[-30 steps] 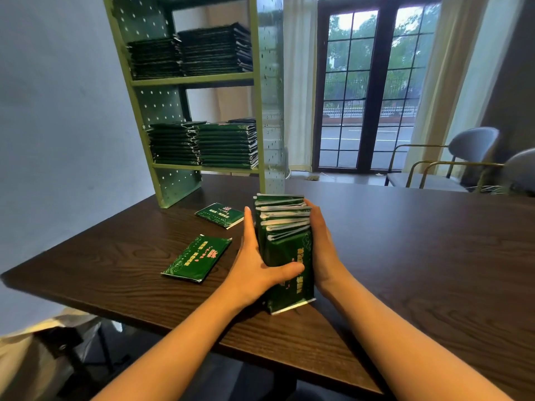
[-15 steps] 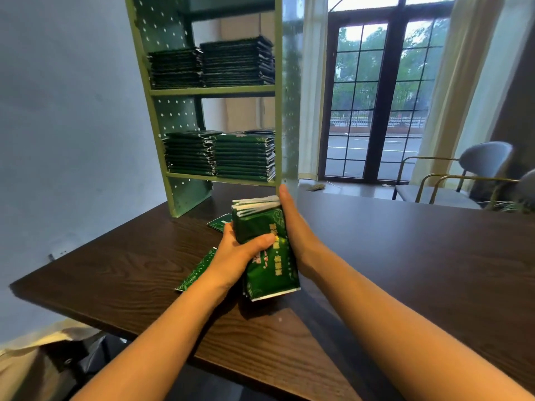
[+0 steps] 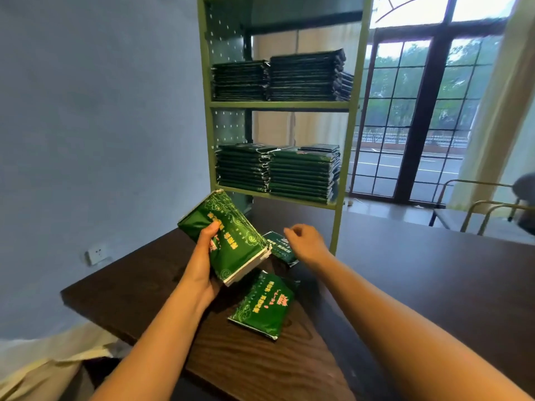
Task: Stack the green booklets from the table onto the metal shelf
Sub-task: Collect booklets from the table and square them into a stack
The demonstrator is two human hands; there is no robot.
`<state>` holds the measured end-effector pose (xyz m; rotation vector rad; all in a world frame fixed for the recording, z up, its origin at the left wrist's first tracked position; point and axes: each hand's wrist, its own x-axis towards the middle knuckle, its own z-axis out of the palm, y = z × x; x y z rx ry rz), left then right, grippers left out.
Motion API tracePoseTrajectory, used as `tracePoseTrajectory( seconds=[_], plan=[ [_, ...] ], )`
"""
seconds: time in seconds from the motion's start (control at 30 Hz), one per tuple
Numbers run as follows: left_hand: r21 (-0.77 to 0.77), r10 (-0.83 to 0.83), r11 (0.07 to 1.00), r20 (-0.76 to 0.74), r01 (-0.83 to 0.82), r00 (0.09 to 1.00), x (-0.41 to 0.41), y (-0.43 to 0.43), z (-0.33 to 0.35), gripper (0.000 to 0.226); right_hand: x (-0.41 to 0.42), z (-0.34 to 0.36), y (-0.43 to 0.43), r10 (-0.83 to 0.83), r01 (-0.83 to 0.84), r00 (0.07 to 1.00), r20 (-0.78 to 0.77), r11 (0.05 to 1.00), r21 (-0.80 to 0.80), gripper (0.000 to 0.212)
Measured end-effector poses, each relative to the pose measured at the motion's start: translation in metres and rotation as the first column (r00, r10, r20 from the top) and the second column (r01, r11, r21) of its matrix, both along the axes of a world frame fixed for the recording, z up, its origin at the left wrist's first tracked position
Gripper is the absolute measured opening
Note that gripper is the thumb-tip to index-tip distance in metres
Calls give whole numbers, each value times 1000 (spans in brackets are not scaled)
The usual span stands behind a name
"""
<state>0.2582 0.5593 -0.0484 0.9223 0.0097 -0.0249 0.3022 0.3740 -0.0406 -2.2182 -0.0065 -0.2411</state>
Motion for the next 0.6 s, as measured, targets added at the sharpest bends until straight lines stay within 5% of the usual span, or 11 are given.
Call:
tracePoseTrajectory(
  seconds=[0.13, 0.2, 0.33, 0.47, 0.6],
  plan=[
    [51, 91, 994, 14, -92, 996, 14, 6, -17, 74, 30, -21, -6, -110, 64, 989, -98, 919, -389, 45],
    [46, 95, 994, 15, -96, 995, 19, 8, -23, 75, 39, -23, -9, -154, 59, 976, -155, 869, -491, 51],
    [35, 84, 996, -7, -84, 996, 26, 12, -30, 75, 49, -22, -9, -191, 57, 965, -180, 823, -566, 58],
    [22, 93, 995, -31, -92, 995, 29, 13, -32, 82, 48, -21, -9, -166, 63, 969, -181, 880, -471, 70],
    [27, 81, 996, -29, -80, 996, 30, 13, -36, 82, 41, -17, -11, -189, 39, 954, -232, 847, -530, 57]
  ],
)
